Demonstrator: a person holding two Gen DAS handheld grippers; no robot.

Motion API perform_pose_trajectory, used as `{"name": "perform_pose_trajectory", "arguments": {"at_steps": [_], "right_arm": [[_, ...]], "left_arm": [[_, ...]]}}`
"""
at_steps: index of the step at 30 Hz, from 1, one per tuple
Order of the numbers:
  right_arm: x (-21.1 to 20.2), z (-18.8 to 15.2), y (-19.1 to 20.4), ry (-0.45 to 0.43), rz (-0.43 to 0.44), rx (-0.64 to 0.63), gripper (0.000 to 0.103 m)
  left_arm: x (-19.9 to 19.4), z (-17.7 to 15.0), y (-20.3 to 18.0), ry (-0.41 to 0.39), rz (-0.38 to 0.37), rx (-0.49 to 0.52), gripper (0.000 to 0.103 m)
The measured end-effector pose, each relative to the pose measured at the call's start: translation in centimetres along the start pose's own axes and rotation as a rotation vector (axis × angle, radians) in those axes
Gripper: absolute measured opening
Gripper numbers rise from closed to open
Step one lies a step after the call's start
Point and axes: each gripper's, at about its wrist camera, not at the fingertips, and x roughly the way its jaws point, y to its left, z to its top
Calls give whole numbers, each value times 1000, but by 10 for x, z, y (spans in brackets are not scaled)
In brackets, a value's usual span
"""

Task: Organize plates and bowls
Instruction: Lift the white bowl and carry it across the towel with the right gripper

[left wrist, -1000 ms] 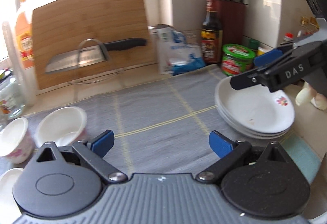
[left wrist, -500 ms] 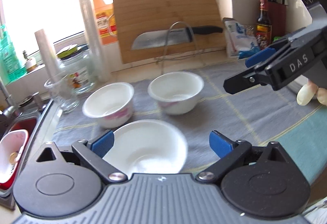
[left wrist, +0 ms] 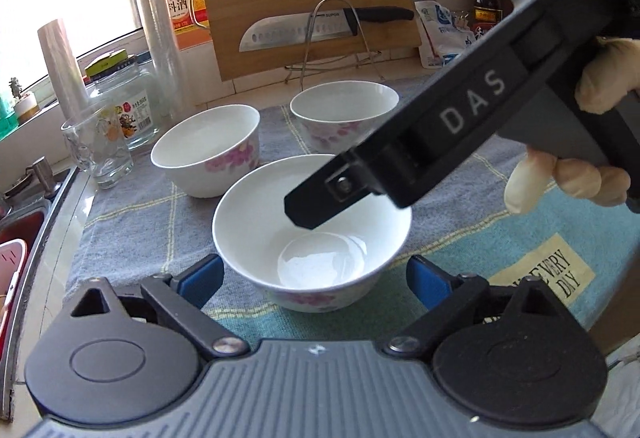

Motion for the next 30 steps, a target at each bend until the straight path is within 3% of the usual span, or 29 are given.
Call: {"name": "perform_pose_trajectory", "arguments": {"at_steps": [6, 13, 30], "right_arm": [[10, 1, 0, 25, 21, 7, 90], [15, 1, -3, 39, 54, 25, 85], [-14, -6, -15, 9, 42, 106, 85]], "left_arm": [[3, 0, 5, -10, -13, -13, 91], [2, -1, 4, -14, -13, -17, 91], [-2, 14, -9, -16, -63, 34, 91]]}}
